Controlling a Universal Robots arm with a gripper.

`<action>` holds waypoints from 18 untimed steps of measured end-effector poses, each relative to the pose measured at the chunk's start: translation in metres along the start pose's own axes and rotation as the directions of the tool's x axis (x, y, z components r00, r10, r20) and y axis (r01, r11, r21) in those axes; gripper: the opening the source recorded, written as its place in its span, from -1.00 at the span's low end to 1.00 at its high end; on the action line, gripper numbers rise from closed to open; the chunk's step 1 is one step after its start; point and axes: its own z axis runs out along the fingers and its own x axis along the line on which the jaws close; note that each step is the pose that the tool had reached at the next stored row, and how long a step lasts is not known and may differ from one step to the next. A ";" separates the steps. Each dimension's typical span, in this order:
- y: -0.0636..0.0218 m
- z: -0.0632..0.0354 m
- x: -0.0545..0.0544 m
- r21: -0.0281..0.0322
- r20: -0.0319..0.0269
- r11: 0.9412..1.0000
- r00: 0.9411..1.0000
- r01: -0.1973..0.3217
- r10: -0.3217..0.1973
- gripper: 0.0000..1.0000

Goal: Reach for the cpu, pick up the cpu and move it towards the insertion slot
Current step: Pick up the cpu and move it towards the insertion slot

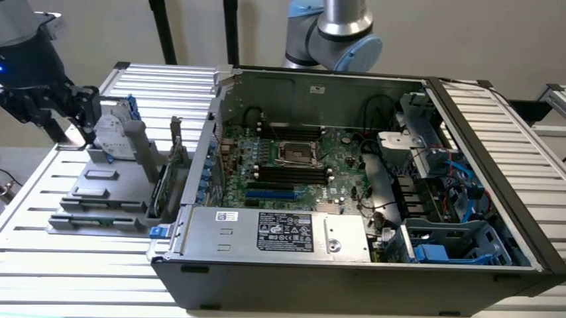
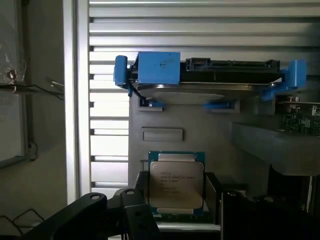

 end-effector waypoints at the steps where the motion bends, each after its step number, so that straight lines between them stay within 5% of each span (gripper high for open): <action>1: -0.0001 -0.0046 -0.003 -0.001 0.000 1.000 1.000 0.000 0.000 0.08; 11: -0.0002 -0.0489 -0.044 -0.019 -0.001 1.000 1.000 0.005 -0.005 0.08; 18: 0.0001 -0.0580 -0.075 -0.030 -0.002 1.000 1.000 0.005 -0.005 0.08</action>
